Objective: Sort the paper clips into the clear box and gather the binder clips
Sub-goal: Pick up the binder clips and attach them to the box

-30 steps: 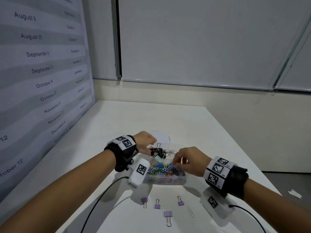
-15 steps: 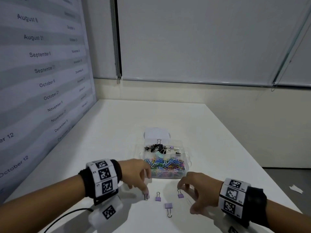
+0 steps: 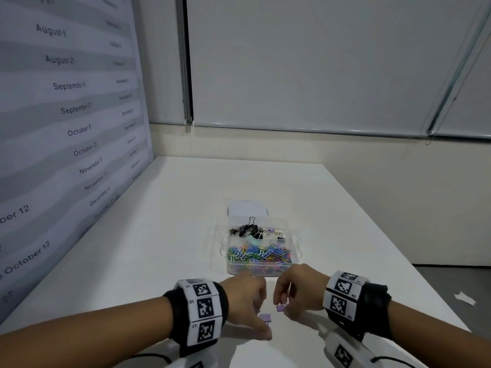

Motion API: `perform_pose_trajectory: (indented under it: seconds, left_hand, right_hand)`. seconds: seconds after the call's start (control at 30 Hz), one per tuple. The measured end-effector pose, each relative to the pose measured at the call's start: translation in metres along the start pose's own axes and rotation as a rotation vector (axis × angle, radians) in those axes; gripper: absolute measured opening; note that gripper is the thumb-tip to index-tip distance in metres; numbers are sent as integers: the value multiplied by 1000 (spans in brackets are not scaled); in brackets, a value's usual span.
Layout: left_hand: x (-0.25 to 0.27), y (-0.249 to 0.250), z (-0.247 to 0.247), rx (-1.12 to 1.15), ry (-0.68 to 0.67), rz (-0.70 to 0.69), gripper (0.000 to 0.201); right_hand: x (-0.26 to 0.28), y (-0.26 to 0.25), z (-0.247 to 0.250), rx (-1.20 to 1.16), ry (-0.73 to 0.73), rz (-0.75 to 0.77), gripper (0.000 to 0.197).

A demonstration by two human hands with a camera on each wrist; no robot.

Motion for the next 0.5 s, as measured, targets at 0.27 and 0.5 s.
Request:
perform_pose_trajectory:
  seconds: [0.27, 0.5]
  left_hand:
    - [-9, 14, -3, 32, 29, -80, 33]
    - [-15, 11, -5, 38, 1, -86, 30]
  right_hand:
    - [0, 3, -8, 31, -37, -29, 22]
    - [5, -2, 0, 29, -68, -9, 19]
Point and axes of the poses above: each hand's wrist, its own x-axis away from the middle knuckle, its own z-axis out of the back of the hand, y = z × x, the point moved 10 cm from there along -x, towards the middle knuckle, and after that the axes turned 7 degrees about -y, right-handed, at the moved point
